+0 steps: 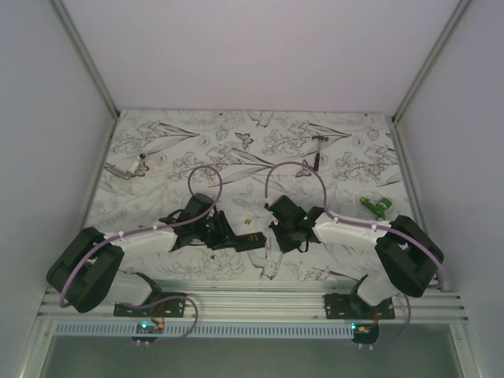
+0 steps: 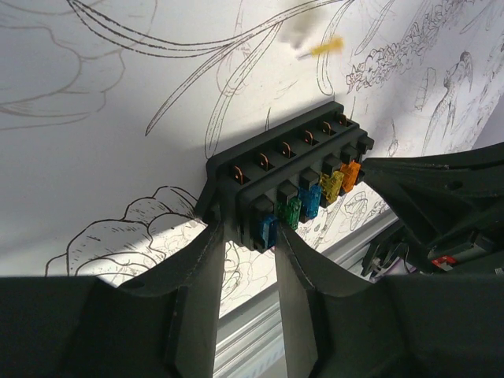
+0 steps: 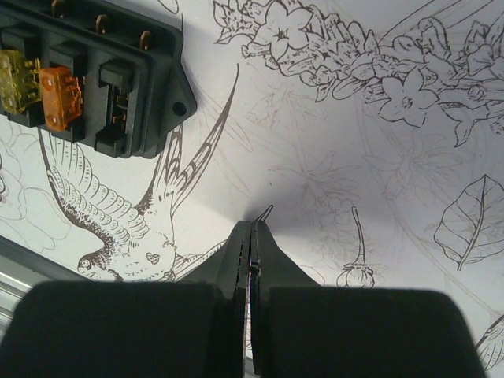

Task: Snap on the fuse box
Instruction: Install the fuse at the fuse box base.

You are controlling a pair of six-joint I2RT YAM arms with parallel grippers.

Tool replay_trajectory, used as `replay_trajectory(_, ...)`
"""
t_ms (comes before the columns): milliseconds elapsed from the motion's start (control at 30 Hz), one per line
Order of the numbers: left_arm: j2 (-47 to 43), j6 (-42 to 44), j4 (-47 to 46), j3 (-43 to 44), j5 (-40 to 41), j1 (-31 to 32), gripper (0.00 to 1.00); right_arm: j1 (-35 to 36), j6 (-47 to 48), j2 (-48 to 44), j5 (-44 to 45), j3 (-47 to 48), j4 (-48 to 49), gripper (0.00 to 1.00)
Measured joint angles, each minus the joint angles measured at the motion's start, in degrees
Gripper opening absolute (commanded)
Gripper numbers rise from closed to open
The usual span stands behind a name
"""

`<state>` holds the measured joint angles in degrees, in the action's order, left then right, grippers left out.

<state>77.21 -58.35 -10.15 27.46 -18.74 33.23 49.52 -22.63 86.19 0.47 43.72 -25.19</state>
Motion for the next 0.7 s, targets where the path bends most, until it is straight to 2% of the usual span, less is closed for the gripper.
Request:
replay_trajectory(67,-0.02,0.0,0.09,0.0,0.0,0.0,0.34,0.0,-0.04,0.07,0.0,0.15,-0.26,0.0)
replay_trajectory(233,-0.2,0.0,0.31,0.02,0.17,-0.02,0.39,0.0,0.0,-1.53,0.0,1.31,-3.04,0.11)
replay_trajectory(300,-0.5,0.09,1.14,0.02,0.42,-0.09,0.43,0.0,0.17,-2.45,0.07,3.63,-4.24,0.21)
replay_trajectory(433,-2.08,1.07,4.44,0.63,0.96,-0.74,0.52,0.0,1.05,-2.08,0.55,10.67,-4.15,0.32)
replay_trajectory(467,-3.06,1.42,5.44,1.01,1.25,-0.96,0.55,0.0,1.29,-1.44,0.79,12.63,-3.89,0.36)
replay_trajectory(700,-12.55,4.66,10.75,3.13,3.13,-4.55,0.63,0.2,2.32,10.49,2.86,23.63,-2.29,0.43)
